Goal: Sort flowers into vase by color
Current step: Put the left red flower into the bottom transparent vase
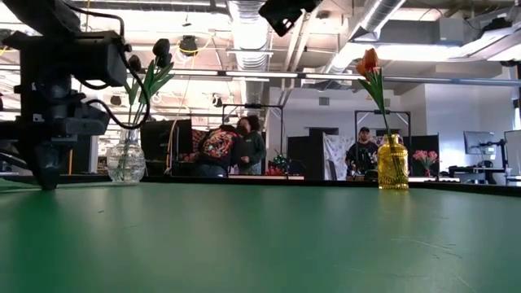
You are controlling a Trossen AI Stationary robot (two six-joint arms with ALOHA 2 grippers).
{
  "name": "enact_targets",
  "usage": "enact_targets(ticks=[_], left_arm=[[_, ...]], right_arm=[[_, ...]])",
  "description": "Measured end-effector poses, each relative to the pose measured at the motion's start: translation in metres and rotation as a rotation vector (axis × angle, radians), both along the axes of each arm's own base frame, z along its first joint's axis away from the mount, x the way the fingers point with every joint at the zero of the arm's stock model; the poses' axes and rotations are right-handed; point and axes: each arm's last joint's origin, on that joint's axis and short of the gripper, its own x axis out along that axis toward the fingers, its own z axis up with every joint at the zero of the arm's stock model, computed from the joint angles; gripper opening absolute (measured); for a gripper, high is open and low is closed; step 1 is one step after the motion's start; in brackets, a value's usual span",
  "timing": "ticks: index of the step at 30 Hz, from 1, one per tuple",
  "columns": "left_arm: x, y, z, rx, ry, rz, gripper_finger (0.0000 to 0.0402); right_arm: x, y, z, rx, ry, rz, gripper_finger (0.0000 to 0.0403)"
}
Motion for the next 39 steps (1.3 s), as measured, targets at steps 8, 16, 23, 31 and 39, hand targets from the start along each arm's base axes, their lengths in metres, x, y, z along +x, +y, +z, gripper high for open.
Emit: enact_targets(ticks=[8, 16, 23, 31, 39], left_arm=[[0.011, 0.002, 0.016, 0.061, -0.050, -0.018, 0.0001], [0.030, 0.003, 0.046, 0.096, -0.152, -0.090, 0.0000], [0.052, 0.005, 0.095, 0.160, -0.297, -0.226, 0.0000], [0.069, 0.005, 0.162, 0.223, -0.516, -0.327, 0.0000], [0.078, 0.002, 0.205, 0.169, -0.764, -0.340, 0.0000]], right_arm=[[0.000, 0.008, 0.000, 0.016, 0.011, 0.006, 0.0027], [0.000, 0.008, 0.000, 0.017, 0.016, 0.004, 0.0027], [0.000, 0.009, 0.000, 0.011, 0.011, 0.012, 0.0027], [0.002, 0.021, 0.001, -0.198, -0.089, 0.158, 0.0027], [0.007, 0.062, 0.022, -0.842, -0.234, 0.192, 0.0027]])
